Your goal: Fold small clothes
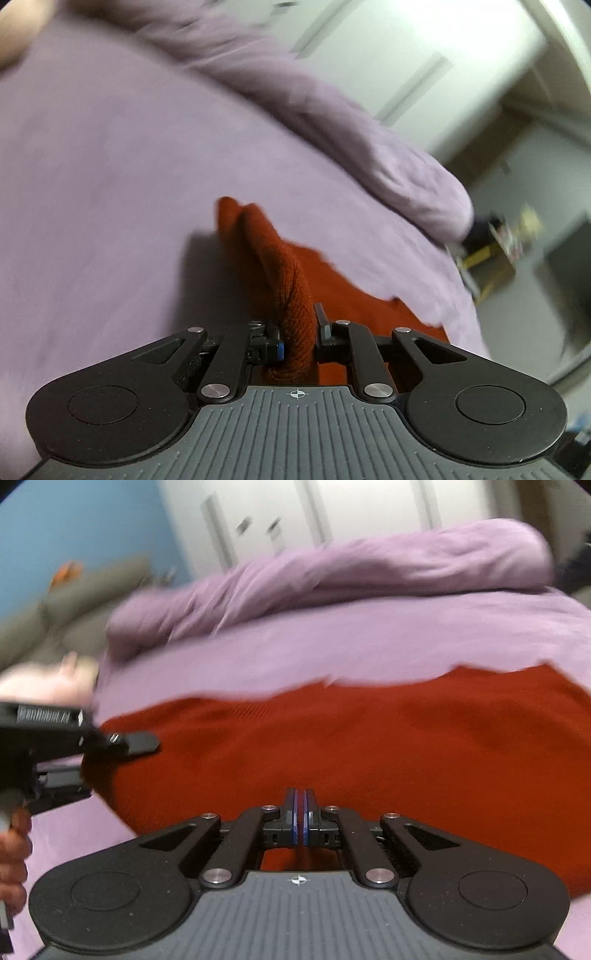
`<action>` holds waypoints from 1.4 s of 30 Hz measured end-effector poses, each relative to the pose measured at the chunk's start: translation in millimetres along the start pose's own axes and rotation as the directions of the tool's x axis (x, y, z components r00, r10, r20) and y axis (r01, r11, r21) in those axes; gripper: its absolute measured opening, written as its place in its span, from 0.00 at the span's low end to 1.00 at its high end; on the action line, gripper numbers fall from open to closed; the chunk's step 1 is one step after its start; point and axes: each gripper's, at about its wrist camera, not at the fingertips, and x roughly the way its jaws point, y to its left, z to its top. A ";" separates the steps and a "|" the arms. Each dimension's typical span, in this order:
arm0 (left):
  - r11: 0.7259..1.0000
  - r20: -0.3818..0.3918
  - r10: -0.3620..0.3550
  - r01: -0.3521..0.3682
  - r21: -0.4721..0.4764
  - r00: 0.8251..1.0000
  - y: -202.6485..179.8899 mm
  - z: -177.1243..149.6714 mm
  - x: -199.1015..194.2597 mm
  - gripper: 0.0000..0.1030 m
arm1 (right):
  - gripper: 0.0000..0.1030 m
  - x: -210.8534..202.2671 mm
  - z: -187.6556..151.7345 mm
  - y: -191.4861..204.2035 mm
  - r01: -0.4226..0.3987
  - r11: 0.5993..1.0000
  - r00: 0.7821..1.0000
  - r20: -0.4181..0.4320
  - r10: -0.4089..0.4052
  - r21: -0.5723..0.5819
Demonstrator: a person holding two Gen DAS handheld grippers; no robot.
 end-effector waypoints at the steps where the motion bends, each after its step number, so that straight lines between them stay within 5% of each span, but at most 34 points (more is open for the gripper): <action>1: 0.998 0.000 -0.006 0.006 0.062 1.000 -18.1 0.0 1.2 0.15 | 0.02 -12.4 1.2 -10.9 0.014 0.999 0.999 0.032 -0.015 0.034; 6: 0.953 -0.078 -0.049 0.070 0.295 0.996 -104.1 -27.7 36.7 0.12 | 0.03 -60.9 1.2 -65.0 0.083 0.981 0.987 0.121 -0.105 0.176; 9: 0.946 -0.171 -0.035 0.088 0.312 0.985 -128.5 -56.6 70.8 0.12 | 0.03 -71.3 -2.1 -90.1 0.134 0.970 0.981 0.113 -0.159 0.205; 12: 0.931 -0.235 0.062 0.028 0.363 0.970 -136.9 -87.5 100.8 0.14 | 0.03 -74.1 -5.7 -105.8 0.160 0.960 0.979 0.086 -0.183 0.229; 14: 0.923 -0.214 0.031 0.054 0.380 0.976 -131.8 -96.9 98.6 0.18 | 0.03 -76.0 -7.8 -110.9 0.166 0.961 0.979 0.078 -0.187 0.223; 16: 0.923 -0.230 -0.032 0.117 0.367 0.973 -125.2 -95.8 87.2 0.34 | 0.03 -75.8 -9.3 -113.6 0.160 0.963 0.982 0.066 -0.179 0.218; 22: 0.923 -0.196 -0.140 0.200 0.330 0.970 -109.5 -80.8 14.3 0.51 | 0.03 -73.1 3.4 -98.0 0.096 0.977 0.990 0.086 -0.114 0.192; 26: 0.952 -0.119 -0.072 0.104 0.286 0.990 -84.5 -67.6 -5.8 0.52 | 0.07 -64.2 16.3 -67.2 0.017 0.993 0.994 0.107 -0.030 0.121; 30: 0.983 -0.119 0.031 -0.008 0.186 0.992 -57.8 -58.8 5.1 0.52 | 0.19 -40.1 16.0 -40.4 -0.032 0.998 0.998 0.061 0.029 0.049; 34: 0.995 -0.159 0.017 0.000 0.102 0.987 -43.9 -55.5 22.4 0.52 | 0.18 4.7 -1.6 -45.1 -0.013 0.998 0.978 -0.209 0.024 0.056; 37: 0.997 -0.188 0.026 -0.012 0.075 0.982 -36.1 -57.5 36.2 0.52 | 0.18 -5.8 6.8 -53.8 -0.058 0.995 0.980 -0.184 0.071 0.077; 42: 0.999 -0.209 0.015 -0.004 0.054 0.978 -28.8 -63.8 41.8 0.52 | 0.31 -3.2 33.5 -82.3 -0.187 0.931 0.971 -0.083 0.223 0.313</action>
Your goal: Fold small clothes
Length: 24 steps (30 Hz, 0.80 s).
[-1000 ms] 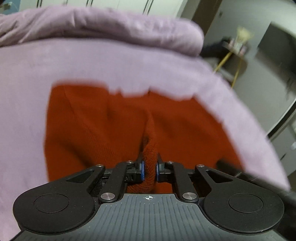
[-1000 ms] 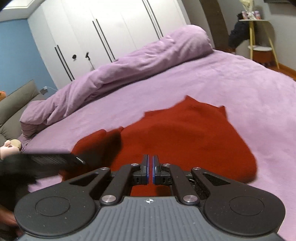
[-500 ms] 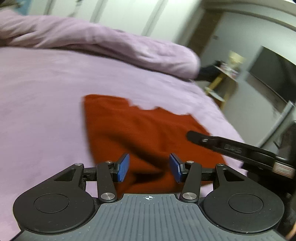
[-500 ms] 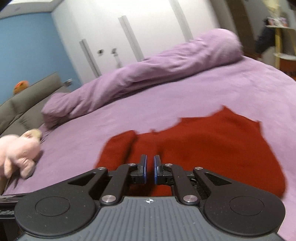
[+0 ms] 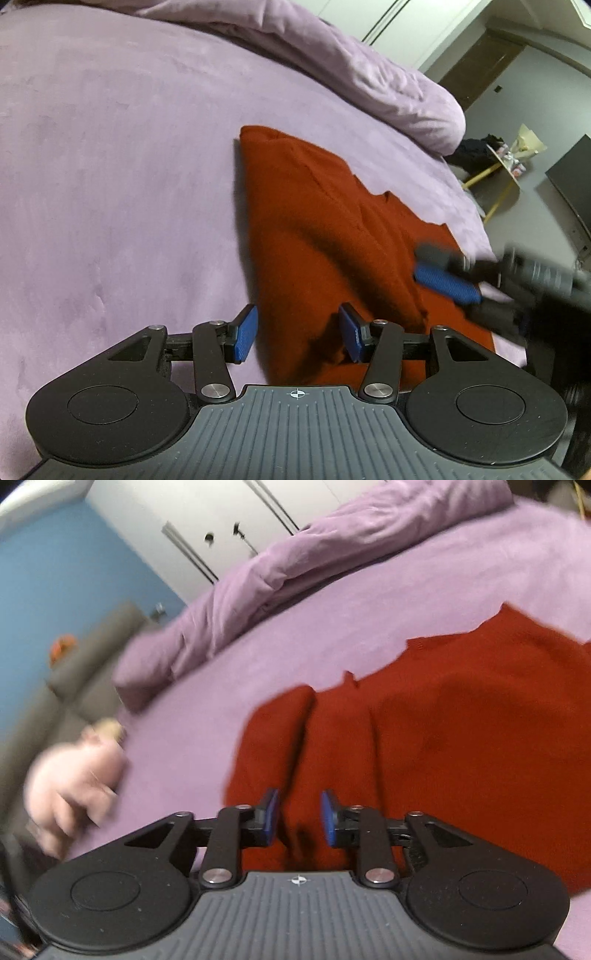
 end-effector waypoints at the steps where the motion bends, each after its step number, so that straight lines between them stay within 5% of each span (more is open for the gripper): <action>1: 1.000 0.000 -0.002 0.002 -0.001 1.000 0.9 -0.7 -0.7 0.52 | 0.38 6.7 5.7 -0.7 -0.037 0.999 0.999 -0.010 0.037 0.024; 6: 1.000 -0.003 0.000 0.000 -0.006 1.000 1.5 2.2 1.2 0.52 | 0.39 60.8 17.3 5.9 -0.045 0.998 0.993 -0.106 0.048 0.033; 8: 1.000 -0.006 0.003 -0.003 0.008 1.000 0.3 2.8 -0.5 0.52 | 0.28 72.8 15.5 5.8 -0.061 0.997 0.991 -0.118 0.067 0.054; 9: 1.000 -0.001 0.007 -0.007 0.013 1.000 0.5 3.4 -3.0 0.52 | 0.11 75.2 14.6 7.1 -0.058 0.997 0.992 -0.112 0.063 0.047; 16: 1.000 0.052 -0.013 0.012 0.016 0.999 -7.0 14.1 -10.8 0.53 | 0.09 26.6 7.1 28.8 0.093 0.984 0.995 0.051 -0.087 -0.153; 21: 0.998 -0.052 -0.054 0.052 -0.040 0.997 -12.0 10.1 22.3 0.52 | 0.11 36.9 1.9 19.6 0.248 0.941 0.968 0.030 -0.248 -0.230; 24: 0.994 -0.104 -0.075 0.066 -0.088 0.992 -6.1 4.7 34.7 0.52 | 0.14 37.5 5.9 13.8 0.210 0.951 0.977 0.019 -0.212 -0.228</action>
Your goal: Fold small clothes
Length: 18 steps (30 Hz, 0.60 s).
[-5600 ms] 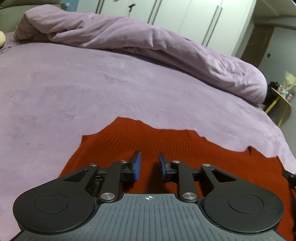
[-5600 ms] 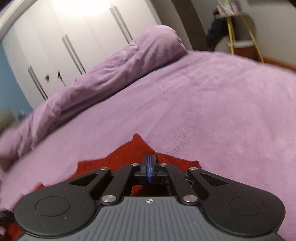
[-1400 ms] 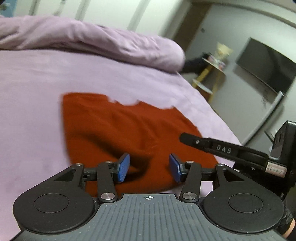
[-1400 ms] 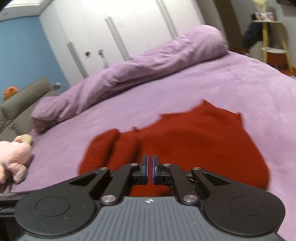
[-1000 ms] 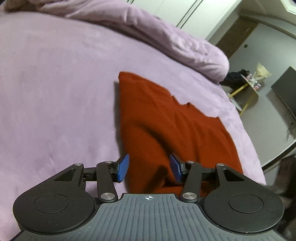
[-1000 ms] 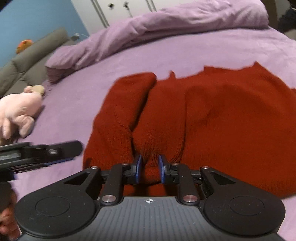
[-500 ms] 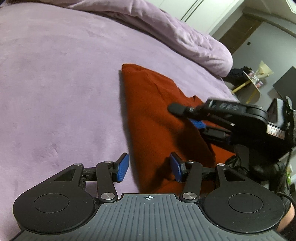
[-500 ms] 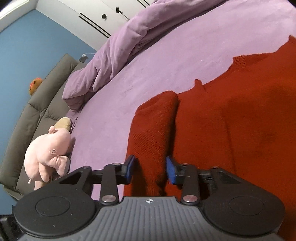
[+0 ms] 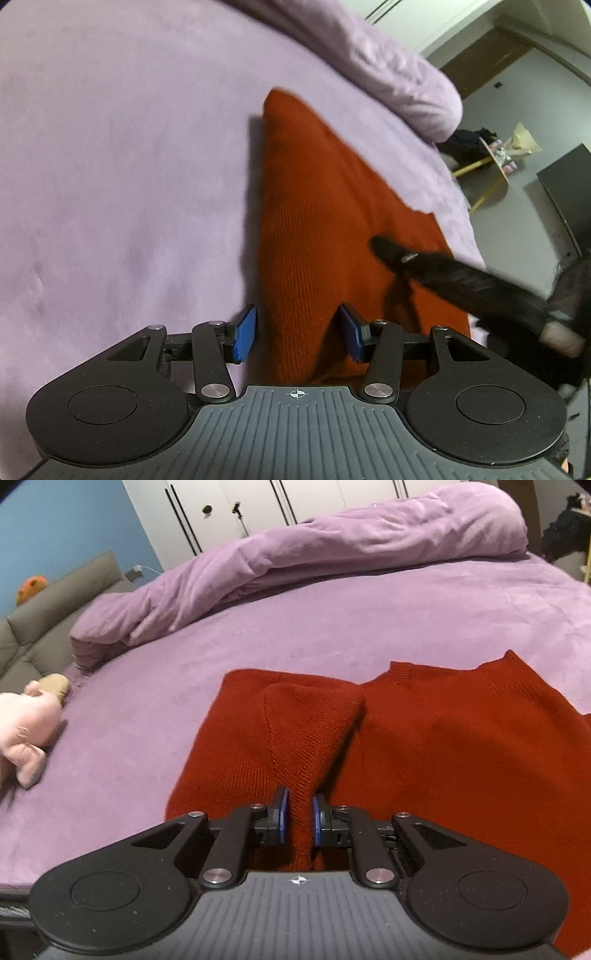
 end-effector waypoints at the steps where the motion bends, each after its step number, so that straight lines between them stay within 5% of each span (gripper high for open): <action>1: 1.000 0.004 -0.001 0.001 0.006 1.000 0.9 -0.8 0.3 0.52 | 0.20 -5.4 2.8 -3.9 -0.023 0.999 1.000 0.008 0.022 0.024; 2: 1.000 0.007 0.001 -0.001 0.015 1.000 1.2 -0.9 0.2 0.52 | 0.22 -12.1 4.4 -9.5 -0.034 0.998 0.999 0.030 0.033 0.050; 4: 1.000 0.004 0.007 -0.007 0.027 1.000 1.1 -1.3 1.0 0.52 | 0.41 -23.6 3.7 -25.7 -0.018 0.994 0.996 0.089 0.009 0.106; 6: 1.000 0.000 0.006 -0.006 0.028 1.000 0.1 -0.6 1.8 0.52 | 0.52 -20.3 4.8 -45.5 -0.052 0.981 0.997 0.068 0.040 0.185; 8: 0.999 -0.001 0.010 -0.010 0.034 1.000 0.0 -0.4 2.3 0.53 | 0.54 -3.1 5.6 -65.1 -0.151 0.938 0.987 0.003 0.158 0.311; 11: 0.999 -0.001 0.014 -0.014 0.038 1.000 -1.3 -1.3 2.3 0.53 | 0.55 14.0 5.4 -79.0 -0.230 0.873 0.969 0.019 0.246 0.430; 13: 0.999 -0.004 0.016 -0.015 0.040 1.000 -3.7 0.1 3.3 0.53 | 0.49 20.6 9.9 -76.7 -0.264 0.857 0.960 0.036 0.277 0.442; 15: 0.999 -0.006 0.019 -0.019 0.046 1.000 -4.9 0.3 3.3 0.53 | 0.29 25.5 12.7 -71.3 -0.276 0.856 0.956 0.031 0.292 0.437; 16: 0.998 -0.007 0.027 -0.026 0.053 1.000 -6.3 -0.2 2.3 0.53 | 0.17 26.8 14.4 -65.4 -0.275 0.866 0.956 0.027 0.291 0.418; 18: 0.996 -0.009 0.047 -0.046 0.073 0.999 -13.0 -2.3 -1.4 0.52 | 0.12 26.3 18.5 -51.3 -0.232 0.915 0.970 0.009 0.243 0.331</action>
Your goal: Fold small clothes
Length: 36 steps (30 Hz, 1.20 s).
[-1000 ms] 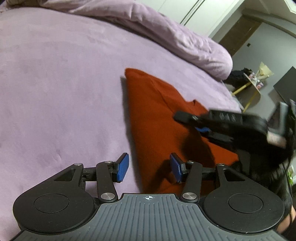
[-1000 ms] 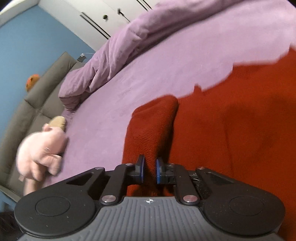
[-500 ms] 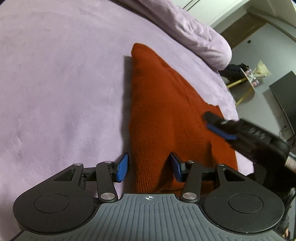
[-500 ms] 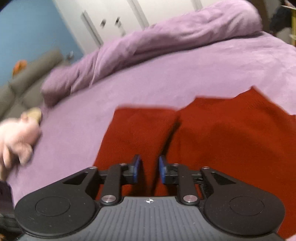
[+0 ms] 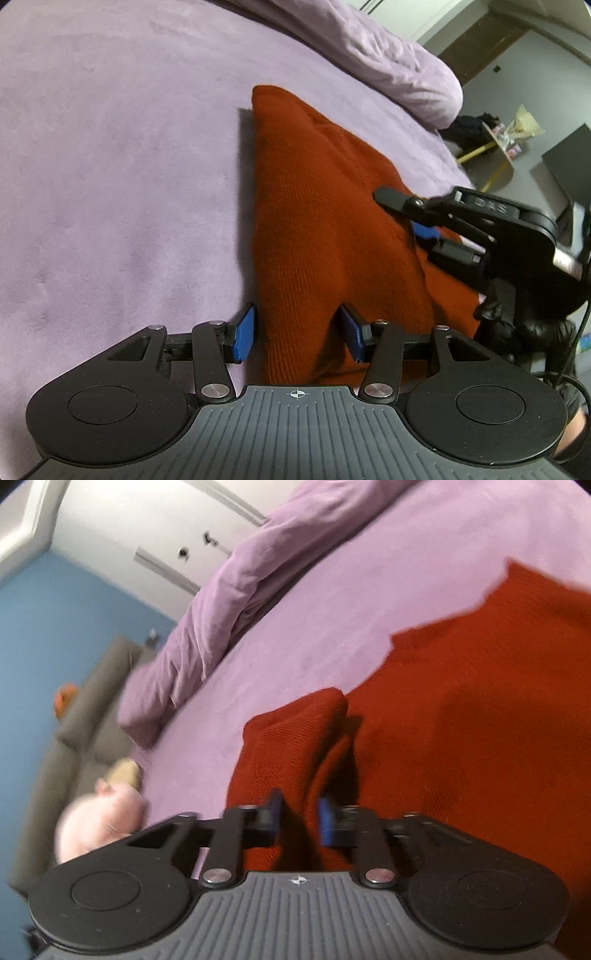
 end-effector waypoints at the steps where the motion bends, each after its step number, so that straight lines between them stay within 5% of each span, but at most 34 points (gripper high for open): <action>1: 0.999 0.010 0.013 -0.013 0.030 1.000 -6.1 -3.7 -6.9 0.52 | 0.11 -0.8 -0.9 9.5 0.048 0.997 0.999 0.012 -0.047 -0.060; 5: 0.986 0.040 0.023 -0.030 0.162 0.999 -28.8 -22.2 -26.3 0.55 | 0.11 -24.2 -6.7 47.9 0.147 0.957 0.987 0.103 -0.125 -0.252; 10: 0.969 0.000 0.113 -0.110 0.223 0.994 -41.0 -28.4 -5.8 0.50 | 0.10 -58.0 -3.1 68.1 0.189 0.933 0.973 0.185 -0.136 -0.307; 21: 0.977 0.010 0.138 -0.138 0.164 0.990 -48.8 -25.0 7.1 0.51 | 0.11 -76.7 -0.1 0.9 0.396 0.880 0.916 0.177 -0.360 -0.262; 25: 0.974 0.006 0.156 -0.154 0.166 0.988 -52.0 -21.3 8.1 0.50 | 0.22 -77.4 -8.4 -29.6 0.353 0.920 0.933 0.145 -0.331 -0.171; 29: 0.973 0.000 0.166 -0.163 0.161 0.986 -55.4 -19.3 10.4 0.50 | 0.35 -93.9 -18.2 -44.5 0.225 0.972 0.972 0.090 -0.218 -0.066; 36: 0.974 -0.003 0.176 -0.173 0.146 0.984 -59.1 -19.2 13.6 0.50 | 0.48 -121.9 -48.8 -48.9 0.125 0.991 0.990 0.065 -0.122 -0.039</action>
